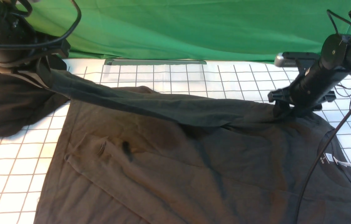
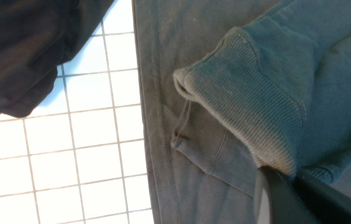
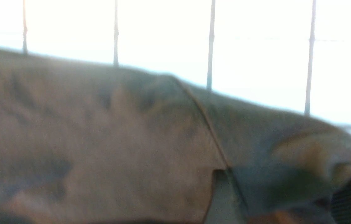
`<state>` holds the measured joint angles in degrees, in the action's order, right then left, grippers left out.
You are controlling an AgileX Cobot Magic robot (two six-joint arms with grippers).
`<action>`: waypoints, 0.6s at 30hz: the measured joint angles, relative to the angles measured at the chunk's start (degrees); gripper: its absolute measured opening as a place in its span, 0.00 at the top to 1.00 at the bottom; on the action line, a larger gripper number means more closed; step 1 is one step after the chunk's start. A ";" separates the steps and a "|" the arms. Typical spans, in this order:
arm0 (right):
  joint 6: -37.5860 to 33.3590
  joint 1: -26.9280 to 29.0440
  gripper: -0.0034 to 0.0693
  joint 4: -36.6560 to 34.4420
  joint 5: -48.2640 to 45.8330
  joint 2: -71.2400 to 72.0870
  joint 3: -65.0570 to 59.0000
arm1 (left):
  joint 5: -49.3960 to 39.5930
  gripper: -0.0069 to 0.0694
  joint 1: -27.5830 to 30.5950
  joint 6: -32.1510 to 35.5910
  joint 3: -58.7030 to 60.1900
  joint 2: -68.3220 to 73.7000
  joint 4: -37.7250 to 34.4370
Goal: Fold a long-sleeved shirt over a white checkered tablecloth.
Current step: 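Fold the left side of the dark shirt inward over its body with the left gripper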
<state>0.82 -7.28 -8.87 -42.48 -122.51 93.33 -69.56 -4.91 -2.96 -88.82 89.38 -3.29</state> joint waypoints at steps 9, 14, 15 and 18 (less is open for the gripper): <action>-2.30 1.26 0.68 -3.53 -0.52 -3.64 3.00 | -0.05 0.89 0.00 0.00 0.05 0.00 0.17; -3.54 2.43 0.90 -3.99 0.93 -3.46 3.10 | 1.37 0.89 0.00 0.00 0.05 0.00 -0.45; -3.53 2.65 0.90 -3.99 0.94 -3.41 3.23 | 1.62 0.89 0.00 0.00 0.05 0.00 -0.63; -3.58 4.83 0.90 -4.17 1.01 -2.98 4.91 | 1.89 0.89 0.00 0.00 -0.62 0.00 -3.50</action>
<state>-2.75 -2.45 -13.04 -41.47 -125.48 98.25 -67.67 -4.91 -2.96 -89.43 89.38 -6.80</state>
